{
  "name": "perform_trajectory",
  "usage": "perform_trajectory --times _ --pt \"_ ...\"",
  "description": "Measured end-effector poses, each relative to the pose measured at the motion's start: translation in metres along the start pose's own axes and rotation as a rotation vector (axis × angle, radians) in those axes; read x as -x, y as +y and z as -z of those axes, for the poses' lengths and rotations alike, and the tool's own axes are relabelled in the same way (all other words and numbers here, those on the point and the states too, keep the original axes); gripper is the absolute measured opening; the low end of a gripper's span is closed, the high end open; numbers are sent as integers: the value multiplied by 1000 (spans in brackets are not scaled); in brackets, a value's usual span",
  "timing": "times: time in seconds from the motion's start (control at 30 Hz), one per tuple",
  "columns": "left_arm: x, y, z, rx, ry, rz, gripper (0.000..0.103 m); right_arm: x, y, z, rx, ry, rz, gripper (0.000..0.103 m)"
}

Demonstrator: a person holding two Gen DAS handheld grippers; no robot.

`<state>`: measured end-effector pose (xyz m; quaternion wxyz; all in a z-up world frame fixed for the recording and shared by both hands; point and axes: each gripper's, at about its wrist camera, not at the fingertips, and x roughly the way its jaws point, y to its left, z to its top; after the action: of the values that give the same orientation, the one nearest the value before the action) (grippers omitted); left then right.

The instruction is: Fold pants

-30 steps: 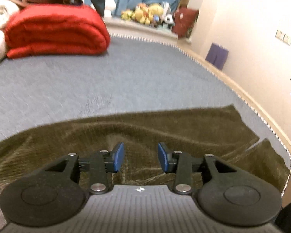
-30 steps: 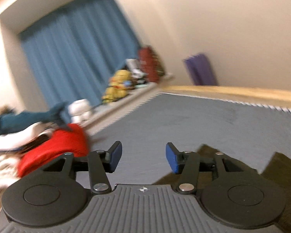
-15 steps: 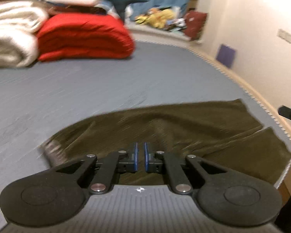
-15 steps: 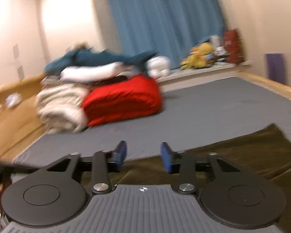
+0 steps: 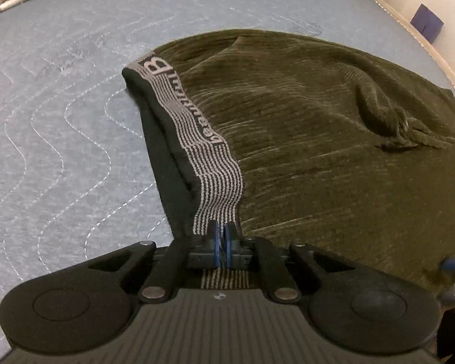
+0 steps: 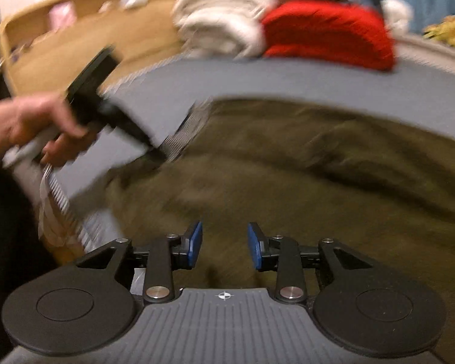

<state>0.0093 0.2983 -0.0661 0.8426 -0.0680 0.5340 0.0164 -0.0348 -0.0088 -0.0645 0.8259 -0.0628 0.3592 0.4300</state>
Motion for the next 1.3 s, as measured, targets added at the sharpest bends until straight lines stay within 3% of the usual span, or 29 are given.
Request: perform_trajectory --times 0.07,0.1,0.13,0.2,0.27,0.33,0.43,0.5,0.53,0.57,0.6,0.67,0.73,0.77,0.83,0.9,0.93,1.0,1.1,1.3 --pt "10 4 -5 39 -44 23 12 -11 12 6 50 83 -18 37" --pt "18 8 -9 58 -87 30 22 -12 17 8 77 95 -18 38" --pt "24 13 -12 88 -124 39 38 -12 23 9 103 95 -24 39" --pt "25 23 -19 149 -157 37 58 -9 35 8 152 69 -53 48" --pt "19 31 -26 192 -149 14 61 -5 44 8 191 41 -72 51" --pt "9 34 -31 219 -125 -1 70 -8 53 9 219 40 -94 51" --pt "-7 38 -34 234 -87 -5 72 -14 69 11 276 45 -102 51" --pt "-14 38 -36 230 -72 -9 72 -20 76 15 317 52 -92 50" --pt "-15 36 -36 224 -68 -9 65 -22 80 17 344 55 -82 50" --pt "-17 33 -36 211 -68 -5 63 -27 84 18 371 61 -74 45" --pt "-18 30 -34 190 -71 -19 57 -31 87 19 392 64 -71 29" --pt "-13 28 -32 156 -82 -37 45 -34 92 21 421 69 -64 18" --pt "-7 31 -32 165 -103 -40 30 -35 92 21 428 68 -67 16" --pt "-1 36 -33 179 -126 -41 10 -37 93 21 435 61 -70 14" --pt "12 46 -31 218 -160 -30 0 -34 95 20 449 39 -87 14" --pt "17 49 -28 188 -170 -146 0 -31 96 20 460 21 -88 14" --pt "15 53 -27 201 -154 -148 0 -31 95 21 457 25 -88 14" --pt "18 62 -26 272 -171 -101 2 -38 94 21 451 48 -95 15" --pt "30 63 -30 298 -257 -81 11 -34 91 17 436 57 -104 21" --pt "33 49 -47 301 -308 -23 13 6 63 -17 273 -57 -133 38"
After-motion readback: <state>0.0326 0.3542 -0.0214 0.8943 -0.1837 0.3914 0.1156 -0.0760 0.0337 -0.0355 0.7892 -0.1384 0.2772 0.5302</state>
